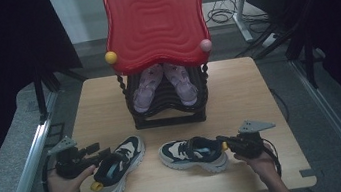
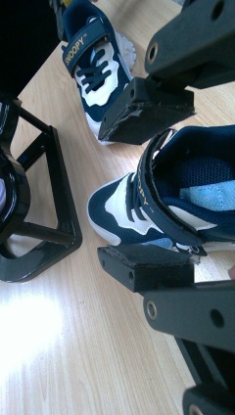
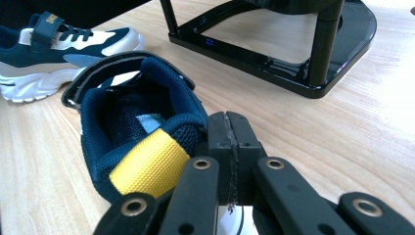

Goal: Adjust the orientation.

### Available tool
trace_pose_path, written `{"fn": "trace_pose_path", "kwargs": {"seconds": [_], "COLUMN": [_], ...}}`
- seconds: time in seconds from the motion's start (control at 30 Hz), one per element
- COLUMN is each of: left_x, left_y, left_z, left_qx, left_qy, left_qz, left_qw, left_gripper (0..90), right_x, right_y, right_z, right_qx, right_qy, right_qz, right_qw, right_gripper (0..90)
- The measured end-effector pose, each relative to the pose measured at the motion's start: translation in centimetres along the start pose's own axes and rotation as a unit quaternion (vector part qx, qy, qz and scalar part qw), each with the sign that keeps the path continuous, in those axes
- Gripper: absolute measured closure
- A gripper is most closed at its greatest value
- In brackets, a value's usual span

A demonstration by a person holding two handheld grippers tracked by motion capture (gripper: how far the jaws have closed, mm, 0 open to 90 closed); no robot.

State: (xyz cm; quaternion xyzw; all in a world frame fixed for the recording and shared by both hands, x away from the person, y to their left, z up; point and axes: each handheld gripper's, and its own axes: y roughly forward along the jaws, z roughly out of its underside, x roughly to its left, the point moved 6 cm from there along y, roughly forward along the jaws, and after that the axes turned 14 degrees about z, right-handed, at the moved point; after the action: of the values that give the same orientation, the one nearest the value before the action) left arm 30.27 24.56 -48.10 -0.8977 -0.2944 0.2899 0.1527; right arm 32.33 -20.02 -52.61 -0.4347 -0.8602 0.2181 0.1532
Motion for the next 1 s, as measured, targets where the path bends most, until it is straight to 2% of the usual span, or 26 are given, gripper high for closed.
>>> {"fn": "trace_pose_path", "kwargs": {"seconds": [1.0], "left_x": [0.0], "left_y": [-0.1], "left_z": [0.1], "left_qx": [0.007], "left_qy": [-0.001], "left_qz": [0.002], "left_qw": [1.0], "left_gripper": [40.2], "right_x": [1.7], "right_y": [-2.7], "right_z": [1.8], "right_qx": [-0.003], "right_qy": [0.01], "right_qz": [0.004], "right_qw": [0.9999], "right_gripper": [89.4]}}
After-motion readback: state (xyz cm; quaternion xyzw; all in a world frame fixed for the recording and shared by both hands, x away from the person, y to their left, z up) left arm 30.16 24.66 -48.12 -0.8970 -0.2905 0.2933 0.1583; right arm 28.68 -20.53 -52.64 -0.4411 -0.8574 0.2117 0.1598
